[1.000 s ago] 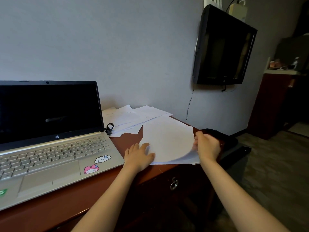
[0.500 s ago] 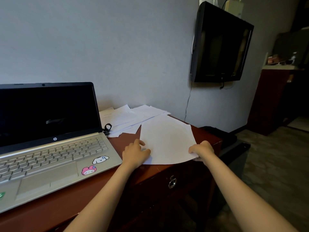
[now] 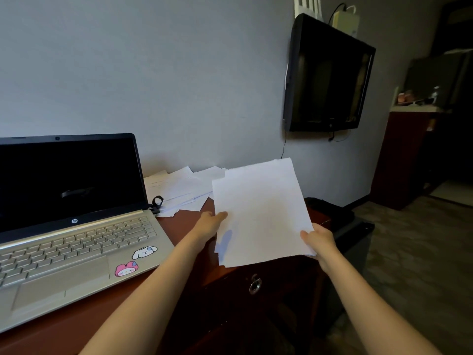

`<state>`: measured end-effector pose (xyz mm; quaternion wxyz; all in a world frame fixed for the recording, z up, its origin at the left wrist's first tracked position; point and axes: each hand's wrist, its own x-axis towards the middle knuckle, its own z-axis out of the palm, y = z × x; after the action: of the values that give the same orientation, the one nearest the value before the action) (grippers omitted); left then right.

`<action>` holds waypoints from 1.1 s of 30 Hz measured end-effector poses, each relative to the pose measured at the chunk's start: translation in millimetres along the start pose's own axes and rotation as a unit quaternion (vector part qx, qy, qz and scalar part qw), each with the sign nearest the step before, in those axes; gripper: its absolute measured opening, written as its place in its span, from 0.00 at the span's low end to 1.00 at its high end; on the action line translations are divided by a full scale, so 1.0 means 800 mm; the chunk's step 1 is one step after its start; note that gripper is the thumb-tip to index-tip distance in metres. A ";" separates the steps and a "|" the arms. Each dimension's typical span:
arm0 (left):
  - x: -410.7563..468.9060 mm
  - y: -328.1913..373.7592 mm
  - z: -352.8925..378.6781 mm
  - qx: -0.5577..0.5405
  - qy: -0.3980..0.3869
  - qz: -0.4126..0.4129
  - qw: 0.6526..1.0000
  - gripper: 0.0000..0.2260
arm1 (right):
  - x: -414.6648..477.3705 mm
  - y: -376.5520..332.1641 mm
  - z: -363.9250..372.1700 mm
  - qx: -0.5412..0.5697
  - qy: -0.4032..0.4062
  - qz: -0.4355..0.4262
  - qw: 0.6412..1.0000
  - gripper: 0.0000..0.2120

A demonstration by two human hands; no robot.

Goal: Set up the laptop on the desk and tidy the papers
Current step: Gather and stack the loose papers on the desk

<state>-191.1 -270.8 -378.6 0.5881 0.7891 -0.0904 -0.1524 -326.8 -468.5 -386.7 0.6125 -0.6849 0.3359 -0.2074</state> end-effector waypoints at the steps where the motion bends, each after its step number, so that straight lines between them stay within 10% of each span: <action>1: 0.000 0.006 -0.001 -0.045 -0.008 0.004 0.999 0.22 | -0.002 0.001 -0.004 0.007 -0.005 -0.015 1.000 0.11; 5: 0.001 0.032 -0.011 -0.106 -0.045 0.059 0.992 0.10 | 0.000 0.000 -0.009 0.034 -0.020 -0.060 0.997 0.09; 33: -0.010 0.132 -0.078 -0.127 0.050 0.269 0.953 0.20 | 0.027 -0.145 0.085 0.150 -0.056 -0.269 0.950 0.20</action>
<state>-173.0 -243.0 -260.4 0.7065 0.6609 -0.2497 0.0411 -240.8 -433.6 -286.9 0.6476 -0.6606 0.0694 -0.3734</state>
